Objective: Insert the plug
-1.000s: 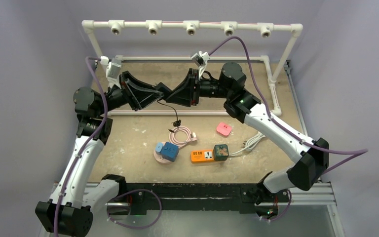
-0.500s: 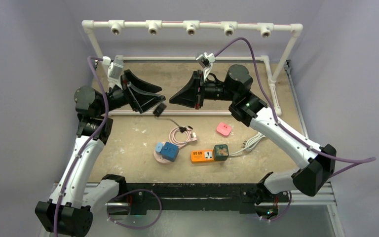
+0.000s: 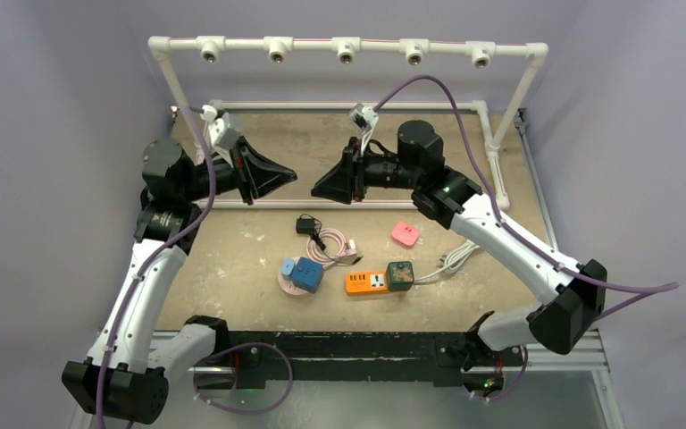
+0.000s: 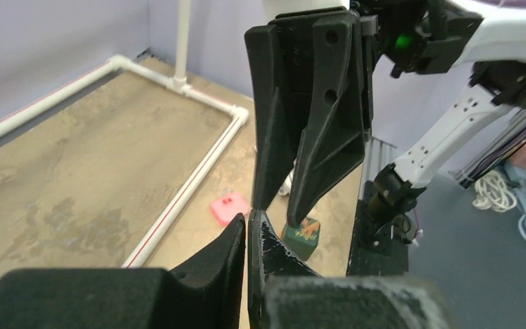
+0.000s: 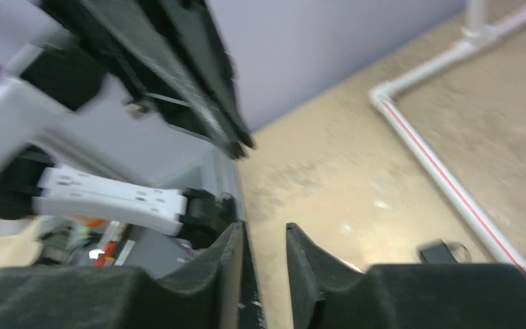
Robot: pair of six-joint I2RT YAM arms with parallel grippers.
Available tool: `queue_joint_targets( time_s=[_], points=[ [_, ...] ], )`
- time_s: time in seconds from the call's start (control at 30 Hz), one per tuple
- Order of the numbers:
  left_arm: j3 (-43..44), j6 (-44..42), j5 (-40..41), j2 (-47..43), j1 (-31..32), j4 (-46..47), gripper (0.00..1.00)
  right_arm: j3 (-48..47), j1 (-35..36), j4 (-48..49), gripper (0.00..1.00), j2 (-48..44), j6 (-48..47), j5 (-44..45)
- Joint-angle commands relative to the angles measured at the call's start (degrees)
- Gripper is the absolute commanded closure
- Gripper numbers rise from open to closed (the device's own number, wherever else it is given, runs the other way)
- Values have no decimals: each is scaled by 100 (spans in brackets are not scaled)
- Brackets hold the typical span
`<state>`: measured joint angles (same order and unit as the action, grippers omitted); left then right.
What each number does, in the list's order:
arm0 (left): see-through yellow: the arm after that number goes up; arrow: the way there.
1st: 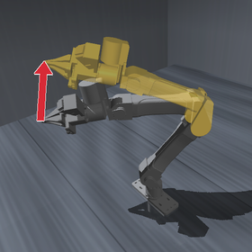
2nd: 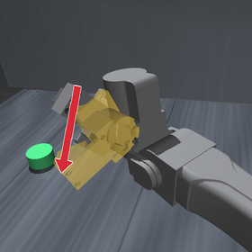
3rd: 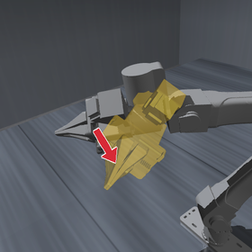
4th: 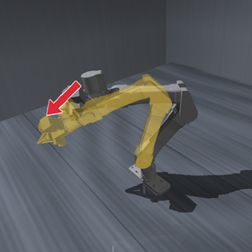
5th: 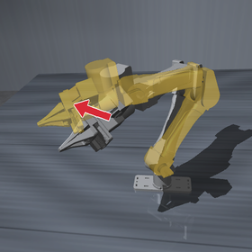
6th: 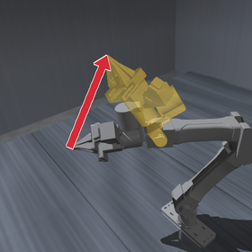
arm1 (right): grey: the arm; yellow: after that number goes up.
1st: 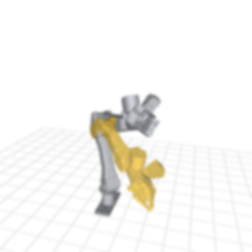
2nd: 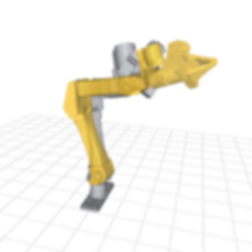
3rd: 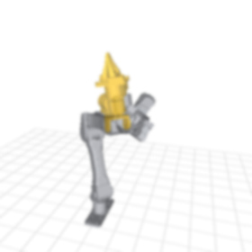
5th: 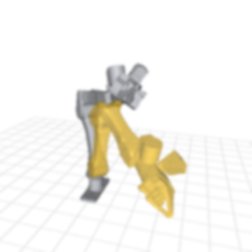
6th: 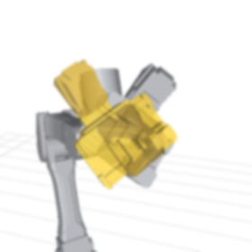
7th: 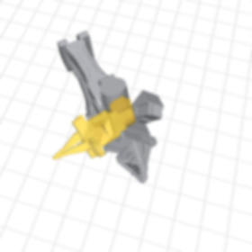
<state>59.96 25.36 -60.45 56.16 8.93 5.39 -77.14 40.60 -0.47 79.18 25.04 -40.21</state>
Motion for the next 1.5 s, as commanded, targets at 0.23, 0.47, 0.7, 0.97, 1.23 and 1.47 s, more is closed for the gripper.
queue_joint_targets(
  time_s=[0.23,0.47,0.7,0.97,1.23,1.47],
  points=[
    [124,-6718,872,1215,1,-4846,65,136,52,-2155,60,322,-621,1959],
    [320,-9431,1533,2922,25,-5979,61,408,36,-2264,54,28,-408,2317],
    [427,-10426,1722,3740,305,-5644,61,616,5,-2101,53,-199,-231,2410],
    [490,-10359,2054,4180,769,-4603,63,632,-56,-2093,55,-193,-219,2350],
    [734,-10239,2148,4394,902,-4397,63,675,-96,-2064,57,-149,-227,2194],
    [796,-10153,2284,4558,983,-4206,48,710,-113,-1972,58,-65,-213,2037]
  ],
)
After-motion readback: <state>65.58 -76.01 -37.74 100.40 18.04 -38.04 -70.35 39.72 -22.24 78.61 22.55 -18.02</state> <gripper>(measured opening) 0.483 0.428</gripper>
